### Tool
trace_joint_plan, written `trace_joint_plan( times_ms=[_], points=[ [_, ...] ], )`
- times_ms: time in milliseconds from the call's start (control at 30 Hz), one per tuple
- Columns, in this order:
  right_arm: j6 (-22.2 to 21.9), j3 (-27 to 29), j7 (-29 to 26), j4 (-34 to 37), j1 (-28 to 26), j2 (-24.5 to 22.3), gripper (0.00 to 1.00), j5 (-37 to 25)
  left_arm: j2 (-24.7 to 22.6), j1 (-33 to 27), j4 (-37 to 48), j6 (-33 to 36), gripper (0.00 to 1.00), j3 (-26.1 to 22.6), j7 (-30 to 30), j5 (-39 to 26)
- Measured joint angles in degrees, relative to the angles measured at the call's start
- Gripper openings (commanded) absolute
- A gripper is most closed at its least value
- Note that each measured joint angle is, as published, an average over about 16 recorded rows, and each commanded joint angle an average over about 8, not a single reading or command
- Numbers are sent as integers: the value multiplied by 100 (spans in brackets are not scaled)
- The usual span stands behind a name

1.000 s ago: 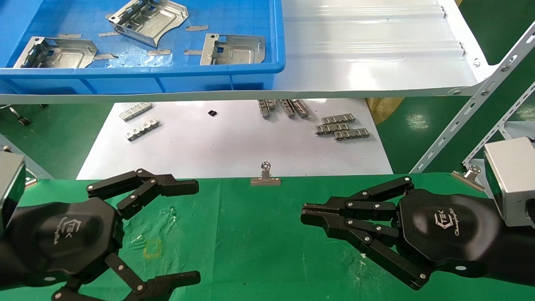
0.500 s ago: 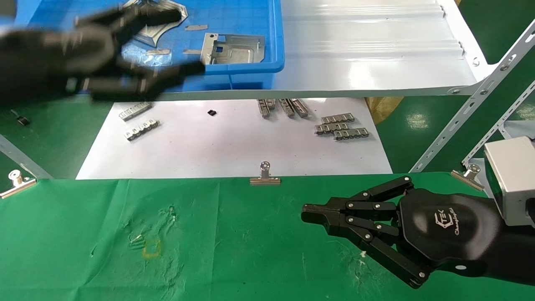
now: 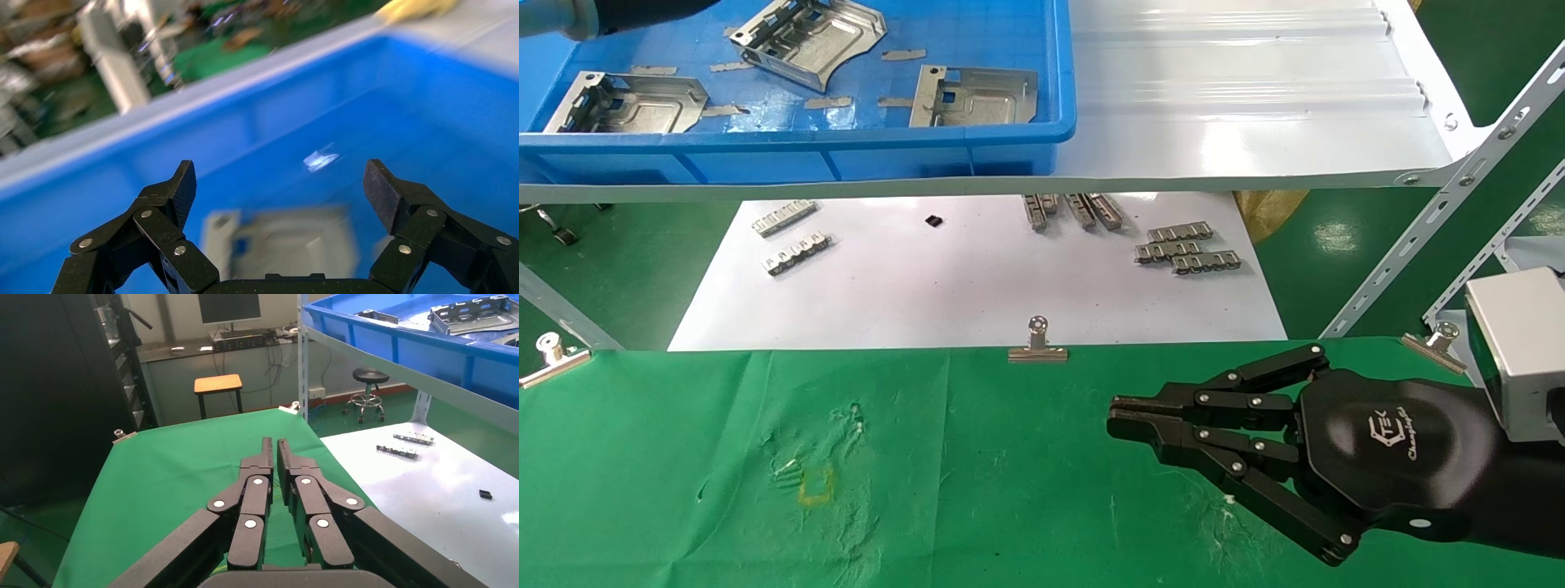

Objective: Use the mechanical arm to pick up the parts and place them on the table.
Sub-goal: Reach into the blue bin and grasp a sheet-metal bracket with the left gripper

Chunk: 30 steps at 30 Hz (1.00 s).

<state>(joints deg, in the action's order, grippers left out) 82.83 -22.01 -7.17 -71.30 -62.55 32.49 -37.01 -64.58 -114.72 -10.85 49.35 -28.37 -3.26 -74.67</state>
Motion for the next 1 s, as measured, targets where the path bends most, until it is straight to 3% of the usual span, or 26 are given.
trace_joint_plan(
  times_ms=[367, 1000],
  points=[
    [0, 0, 0, 0, 0, 0, 100, 0, -327, -424, 939, -572, 0, -320, 22, -518],
    [0, 0, 0, 0, 0, 0, 100, 0, -309, -494, 1133, -627, 0, -475, -113, -741]
  ],
)
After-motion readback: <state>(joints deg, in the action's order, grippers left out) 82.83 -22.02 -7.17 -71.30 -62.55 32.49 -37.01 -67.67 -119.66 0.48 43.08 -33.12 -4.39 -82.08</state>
